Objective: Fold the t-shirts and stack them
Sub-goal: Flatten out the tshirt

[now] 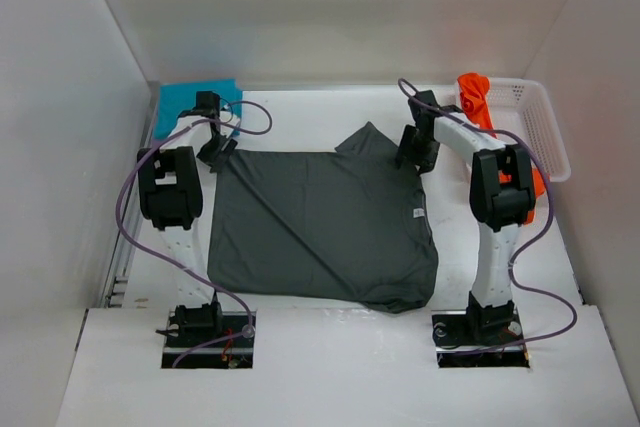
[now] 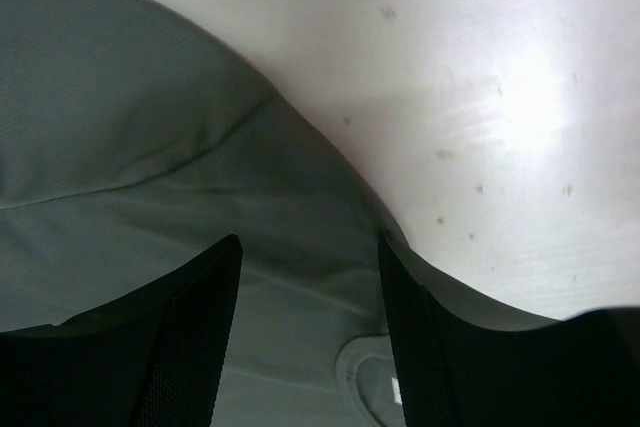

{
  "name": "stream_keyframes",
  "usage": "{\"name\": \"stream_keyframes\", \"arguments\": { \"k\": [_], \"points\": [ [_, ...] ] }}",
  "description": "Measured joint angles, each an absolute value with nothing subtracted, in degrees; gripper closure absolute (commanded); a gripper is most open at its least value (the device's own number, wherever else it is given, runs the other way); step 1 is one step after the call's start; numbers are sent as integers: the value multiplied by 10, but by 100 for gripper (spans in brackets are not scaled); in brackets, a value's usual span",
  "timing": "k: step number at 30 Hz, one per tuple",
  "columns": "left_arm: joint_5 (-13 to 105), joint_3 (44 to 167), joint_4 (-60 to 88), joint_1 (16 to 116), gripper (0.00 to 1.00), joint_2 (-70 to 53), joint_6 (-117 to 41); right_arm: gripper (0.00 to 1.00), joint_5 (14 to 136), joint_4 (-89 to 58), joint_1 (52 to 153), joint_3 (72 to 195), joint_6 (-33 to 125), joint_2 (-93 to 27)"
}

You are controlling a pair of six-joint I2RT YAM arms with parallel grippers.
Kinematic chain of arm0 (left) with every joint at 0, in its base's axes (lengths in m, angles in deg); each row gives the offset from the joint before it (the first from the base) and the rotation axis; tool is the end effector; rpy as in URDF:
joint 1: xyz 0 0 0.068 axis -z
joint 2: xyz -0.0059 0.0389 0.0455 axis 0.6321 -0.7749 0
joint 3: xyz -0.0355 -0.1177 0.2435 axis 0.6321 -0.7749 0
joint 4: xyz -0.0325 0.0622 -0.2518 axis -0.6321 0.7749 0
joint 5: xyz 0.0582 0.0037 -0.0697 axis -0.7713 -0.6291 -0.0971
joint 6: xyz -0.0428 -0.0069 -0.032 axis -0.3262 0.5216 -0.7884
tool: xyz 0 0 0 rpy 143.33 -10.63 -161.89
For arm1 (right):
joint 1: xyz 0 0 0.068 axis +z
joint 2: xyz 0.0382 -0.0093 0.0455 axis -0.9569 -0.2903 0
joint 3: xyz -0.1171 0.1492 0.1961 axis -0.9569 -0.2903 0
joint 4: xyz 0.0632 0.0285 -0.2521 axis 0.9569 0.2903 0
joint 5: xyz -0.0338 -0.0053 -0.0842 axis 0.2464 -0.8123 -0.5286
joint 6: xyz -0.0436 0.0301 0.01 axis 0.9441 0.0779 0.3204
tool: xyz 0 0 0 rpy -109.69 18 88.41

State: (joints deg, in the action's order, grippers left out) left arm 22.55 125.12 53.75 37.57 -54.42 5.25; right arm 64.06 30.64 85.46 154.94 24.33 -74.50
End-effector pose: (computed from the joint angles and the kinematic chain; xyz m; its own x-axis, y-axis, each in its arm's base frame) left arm 0.4421 0.0218 0.1681 -0.8519 0.4844 -0.1991 0.3782 0.8320 0.4059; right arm 0.4328 0.0922 0.1814 -0.9087 0.2907 -0.2996 0.2756 0.9568 0.0924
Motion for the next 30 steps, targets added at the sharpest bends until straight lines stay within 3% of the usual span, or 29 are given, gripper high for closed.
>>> {"name": "stream_keyframes", "arguments": {
  "k": [11, 16, 20, 23, 25, 27, 29, 30],
  "points": [
    [250, 1221, 508, 365, 26, -524, 47, 41, 589, 266, 848, 1469, 115, -700],
    [257, 1220, 508, 362, 26, -524, 46, 62, 579, 289, 848, 1496, 107, -708],
    [259, 1224, 508, 362, 26, -525, 46, 89, 580, 304, 848, 1535, 104, -721],
    [262, 1235, 508, 363, 25, -532, 46, 98, 587, 312, 848, 1542, 99, -722],
    [263, 1238, 506, 364, 25, -534, 46, 95, 594, 316, 848, 1542, 94, -722],
    [263, 1238, 506, 364, 25, -534, 46, 72, 599, 319, 848, 1542, 86, -722],
    [264, 1239, 506, 364, 25, -535, 46, 60, 603, 316, 849, 1541, 70, -722],
    [265, 1239, 506, 364, 25, -535, 46, 60, 606, 310, 849, 1536, 56, -721]
  ]
}}
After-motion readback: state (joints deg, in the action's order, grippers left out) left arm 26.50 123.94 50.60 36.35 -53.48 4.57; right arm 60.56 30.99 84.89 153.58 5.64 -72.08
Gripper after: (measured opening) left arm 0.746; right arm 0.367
